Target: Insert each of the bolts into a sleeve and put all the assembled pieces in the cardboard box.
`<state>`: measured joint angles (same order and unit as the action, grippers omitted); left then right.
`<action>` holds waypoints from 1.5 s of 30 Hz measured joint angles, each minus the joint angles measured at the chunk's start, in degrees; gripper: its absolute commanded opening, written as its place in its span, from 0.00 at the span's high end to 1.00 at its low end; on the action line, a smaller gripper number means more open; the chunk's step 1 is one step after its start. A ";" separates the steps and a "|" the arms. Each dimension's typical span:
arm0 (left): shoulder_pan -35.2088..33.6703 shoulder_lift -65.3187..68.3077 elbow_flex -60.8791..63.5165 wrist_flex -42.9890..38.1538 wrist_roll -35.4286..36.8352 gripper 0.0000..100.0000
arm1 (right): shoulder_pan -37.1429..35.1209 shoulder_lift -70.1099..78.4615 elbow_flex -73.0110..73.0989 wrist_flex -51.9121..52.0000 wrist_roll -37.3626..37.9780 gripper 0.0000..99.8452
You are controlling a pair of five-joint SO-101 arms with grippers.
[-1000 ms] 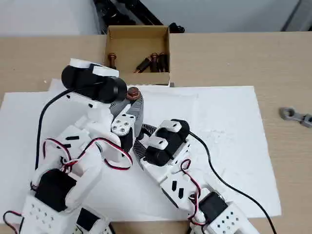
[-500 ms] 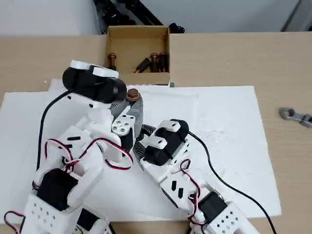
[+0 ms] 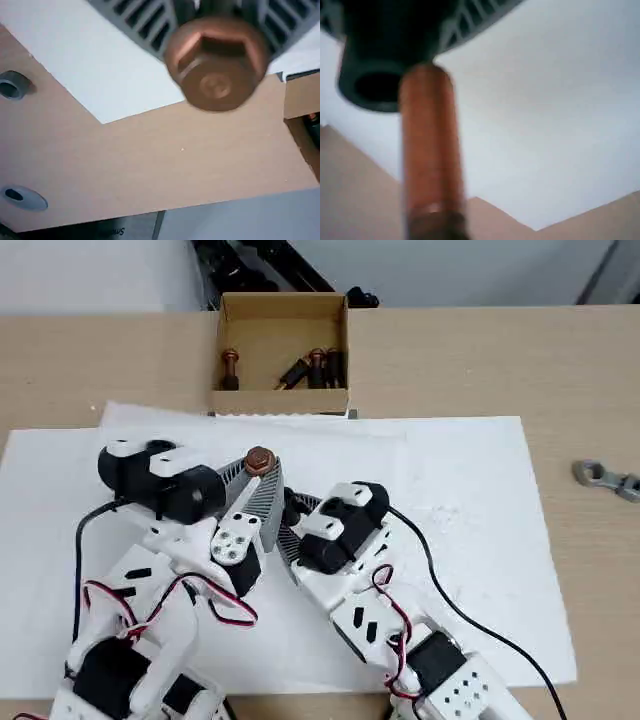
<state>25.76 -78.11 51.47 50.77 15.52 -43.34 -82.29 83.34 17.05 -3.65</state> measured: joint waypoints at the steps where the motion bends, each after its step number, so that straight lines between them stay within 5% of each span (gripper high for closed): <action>1: 0.00 0.00 0.00 -0.44 0.00 0.99 | 0.00 0.00 -0.09 0.00 -0.35 1.00; 45: -2.99 3.25 1.32 -5.45 1.93 0.99 | -1.32 -0.09 -0.09 0.00 -0.53 1.00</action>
<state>22.77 -74.86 52.79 45.32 17.45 -44.66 -82.37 83.25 17.05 -4.18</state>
